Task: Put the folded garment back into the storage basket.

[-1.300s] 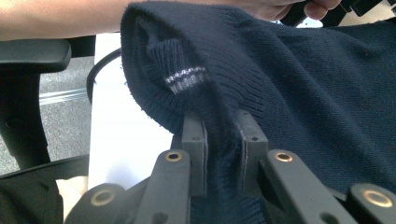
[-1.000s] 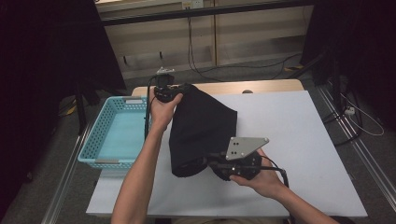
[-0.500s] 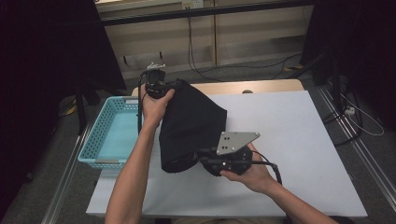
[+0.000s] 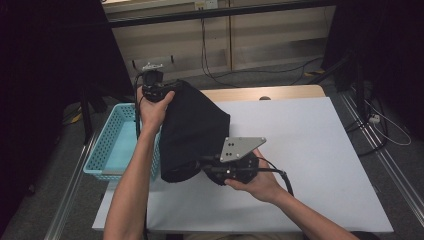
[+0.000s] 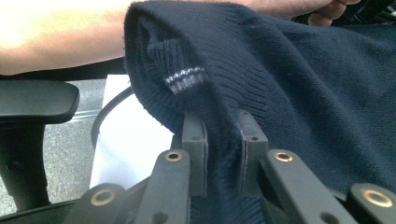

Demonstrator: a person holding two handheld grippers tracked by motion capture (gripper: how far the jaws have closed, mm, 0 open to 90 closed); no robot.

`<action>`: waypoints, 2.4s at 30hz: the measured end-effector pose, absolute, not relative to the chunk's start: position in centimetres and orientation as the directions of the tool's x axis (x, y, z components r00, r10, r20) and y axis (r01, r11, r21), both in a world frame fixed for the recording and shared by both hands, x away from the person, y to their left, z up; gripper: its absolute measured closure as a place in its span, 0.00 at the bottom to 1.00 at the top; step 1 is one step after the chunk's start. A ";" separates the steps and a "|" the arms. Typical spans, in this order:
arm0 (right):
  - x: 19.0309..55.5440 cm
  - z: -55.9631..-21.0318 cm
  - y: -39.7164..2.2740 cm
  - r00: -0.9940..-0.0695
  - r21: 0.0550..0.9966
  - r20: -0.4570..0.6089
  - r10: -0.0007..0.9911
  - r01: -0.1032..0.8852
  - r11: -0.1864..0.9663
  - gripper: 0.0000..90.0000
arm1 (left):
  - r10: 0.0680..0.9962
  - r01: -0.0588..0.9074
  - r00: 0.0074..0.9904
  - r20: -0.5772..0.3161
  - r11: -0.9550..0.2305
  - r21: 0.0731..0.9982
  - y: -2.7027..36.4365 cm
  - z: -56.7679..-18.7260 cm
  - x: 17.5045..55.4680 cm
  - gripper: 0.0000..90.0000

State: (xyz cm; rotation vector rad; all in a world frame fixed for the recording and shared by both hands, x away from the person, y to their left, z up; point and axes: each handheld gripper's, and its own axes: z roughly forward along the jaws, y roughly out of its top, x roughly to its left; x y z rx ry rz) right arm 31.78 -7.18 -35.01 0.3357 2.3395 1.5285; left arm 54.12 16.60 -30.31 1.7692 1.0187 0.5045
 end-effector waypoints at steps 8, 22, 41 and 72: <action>32.0 -34.8 -6.1 -0.925 0.921 -0.138 0.354 0.011 0.388 0.86 | 0.831 0.405 0.545 -0.110 -0.146 0.903 17.9 -29.8 53.9 0.90; 32.6 -34.3 -4.4 -0.930 0.929 -0.141 0.339 -0.005 0.371 0.86 | 0.851 0.402 0.515 -0.098 -0.139 0.905 20.3 -28.8 54.0 0.90; 34.6 -34.2 -1.5 -0.936 0.934 -0.118 0.331 0.008 0.356 0.86 | 0.874 0.411 0.471 -0.121 -0.095 0.907 23.4 -28.5 55.5 0.90; 36.8 -33.4 3.2 -0.947 0.935 -0.128 0.294 -0.016 0.355 0.86 | 0.890 0.372 0.430 -0.150 -0.023 0.928 28.5 -26.6 55.9 0.90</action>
